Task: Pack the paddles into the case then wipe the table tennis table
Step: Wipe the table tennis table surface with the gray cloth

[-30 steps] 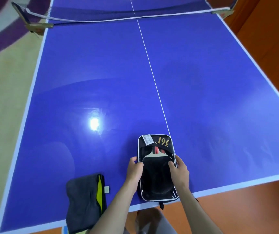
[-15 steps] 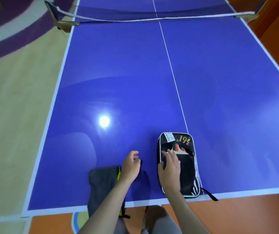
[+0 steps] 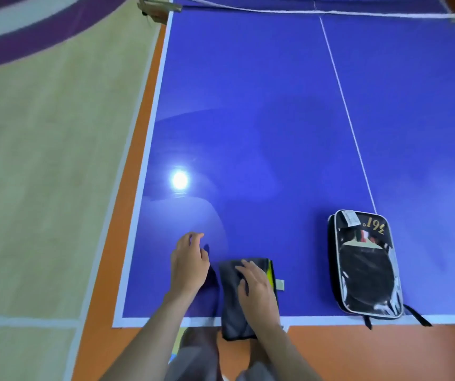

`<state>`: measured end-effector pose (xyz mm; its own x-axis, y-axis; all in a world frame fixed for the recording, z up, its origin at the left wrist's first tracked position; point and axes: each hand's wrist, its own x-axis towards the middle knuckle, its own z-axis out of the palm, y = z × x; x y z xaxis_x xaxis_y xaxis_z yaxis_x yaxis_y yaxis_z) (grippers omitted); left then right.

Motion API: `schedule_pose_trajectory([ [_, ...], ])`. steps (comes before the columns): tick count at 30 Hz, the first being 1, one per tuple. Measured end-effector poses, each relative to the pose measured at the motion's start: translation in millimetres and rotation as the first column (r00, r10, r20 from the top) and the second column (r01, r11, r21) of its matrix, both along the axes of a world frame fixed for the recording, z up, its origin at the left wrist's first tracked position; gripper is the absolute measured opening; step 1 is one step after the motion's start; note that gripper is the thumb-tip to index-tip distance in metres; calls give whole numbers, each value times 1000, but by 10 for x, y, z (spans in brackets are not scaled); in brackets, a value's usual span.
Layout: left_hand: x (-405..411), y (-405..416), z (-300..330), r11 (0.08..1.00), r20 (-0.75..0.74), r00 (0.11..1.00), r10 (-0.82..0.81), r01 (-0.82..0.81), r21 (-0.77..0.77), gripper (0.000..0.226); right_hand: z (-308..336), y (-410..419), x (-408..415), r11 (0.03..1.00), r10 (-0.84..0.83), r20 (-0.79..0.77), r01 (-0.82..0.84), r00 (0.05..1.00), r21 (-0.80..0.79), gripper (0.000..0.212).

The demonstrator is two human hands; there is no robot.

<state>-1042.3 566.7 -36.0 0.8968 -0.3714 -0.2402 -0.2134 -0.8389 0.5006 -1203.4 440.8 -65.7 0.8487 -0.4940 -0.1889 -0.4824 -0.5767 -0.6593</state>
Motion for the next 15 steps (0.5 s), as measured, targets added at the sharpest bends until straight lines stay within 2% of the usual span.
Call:
schedule_pose_trajectory([
  [4,333,527,-135,980,52,993,-107,97,173,40,-225,324,30,986,45,-187,-74,981,-150,49],
  [8,589,963,-358,947,120,975,-188,147,287,43,-288,377,-33,948,23,-245,-99,969,-302,55],
  [11,747,1187,-513,936,167,959,-231,172,307,44,-366,370,-57,894,39,-283,-160,958,-419,58],
  [15,814,1320,-644,941,213,944,-253,189,280,50,-406,319,180,879,-11,-287,-128,958,-459,61],
])
